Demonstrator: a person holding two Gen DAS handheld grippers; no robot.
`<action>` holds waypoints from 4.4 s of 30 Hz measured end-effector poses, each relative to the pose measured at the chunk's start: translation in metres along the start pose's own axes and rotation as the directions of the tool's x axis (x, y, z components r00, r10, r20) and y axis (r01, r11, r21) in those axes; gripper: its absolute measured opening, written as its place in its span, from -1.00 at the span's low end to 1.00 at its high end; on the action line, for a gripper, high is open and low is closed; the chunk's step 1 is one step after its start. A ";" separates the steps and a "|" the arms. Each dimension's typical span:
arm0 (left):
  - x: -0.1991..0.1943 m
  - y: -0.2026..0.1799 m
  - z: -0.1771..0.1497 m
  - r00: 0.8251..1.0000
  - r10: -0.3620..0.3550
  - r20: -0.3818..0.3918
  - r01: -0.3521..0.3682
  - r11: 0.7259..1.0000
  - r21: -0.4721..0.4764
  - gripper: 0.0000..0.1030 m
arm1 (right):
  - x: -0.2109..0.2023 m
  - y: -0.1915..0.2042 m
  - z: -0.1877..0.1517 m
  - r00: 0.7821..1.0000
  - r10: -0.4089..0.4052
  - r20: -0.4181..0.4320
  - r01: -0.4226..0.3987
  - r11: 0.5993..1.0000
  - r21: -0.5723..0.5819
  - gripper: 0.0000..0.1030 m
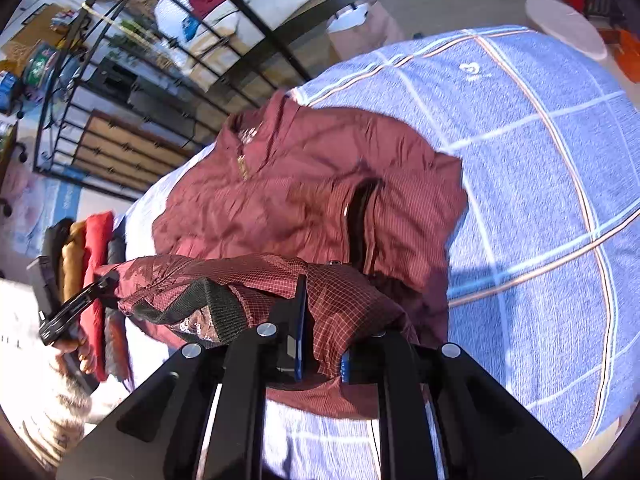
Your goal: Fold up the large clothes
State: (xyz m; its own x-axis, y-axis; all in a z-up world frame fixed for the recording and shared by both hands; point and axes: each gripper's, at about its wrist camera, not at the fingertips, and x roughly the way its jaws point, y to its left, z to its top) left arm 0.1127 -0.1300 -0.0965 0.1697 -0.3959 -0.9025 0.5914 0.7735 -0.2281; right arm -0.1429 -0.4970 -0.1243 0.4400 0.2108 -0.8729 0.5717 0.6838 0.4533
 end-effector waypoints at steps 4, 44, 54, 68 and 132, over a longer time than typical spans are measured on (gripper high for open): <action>0.007 -0.009 0.022 1.000 0.015 0.026 -0.015 1.000 0.015 -0.72 | 0.006 -0.007 0.017 1.000 -0.011 0.029 0.010 0.999 0.045 -0.75; 0.034 -0.022 -0.021 0.992 0.126 0.007 -0.125 0.986 -0.109 0.60 | 0.070 0.102 0.106 0.994 -0.107 0.031 0.110 0.898 -0.426 0.23; 0.014 -0.053 -0.069 0.986 0.166 -0.002 -0.166 0.986 0.008 0.69 | 0.179 0.221 0.091 0.988 -0.081 -0.132 -0.037 0.704 -0.709 0.23; 0.019 -0.047 -0.073 0.987 0.159 -0.032 -0.161 0.984 -0.078 0.69 | 0.207 0.293 0.111 0.956 -0.231 0.180 0.290 0.669 -0.684 -0.74; 0.130 -0.037 0.037 0.953 0.299 -0.054 -0.295 0.953 0.072 0.88 | 0.139 0.065 0.011 0.911 -0.411 0.045 0.403 0.860 -0.314 0.91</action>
State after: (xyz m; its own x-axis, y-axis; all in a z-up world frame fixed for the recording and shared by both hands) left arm 0.1422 -0.2289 -0.1914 0.2962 -0.1195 -0.9476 0.5699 0.8183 0.0749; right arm -0.0373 -0.4312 -0.2140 0.1970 -0.1205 -0.9730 0.4515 0.8921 -0.0191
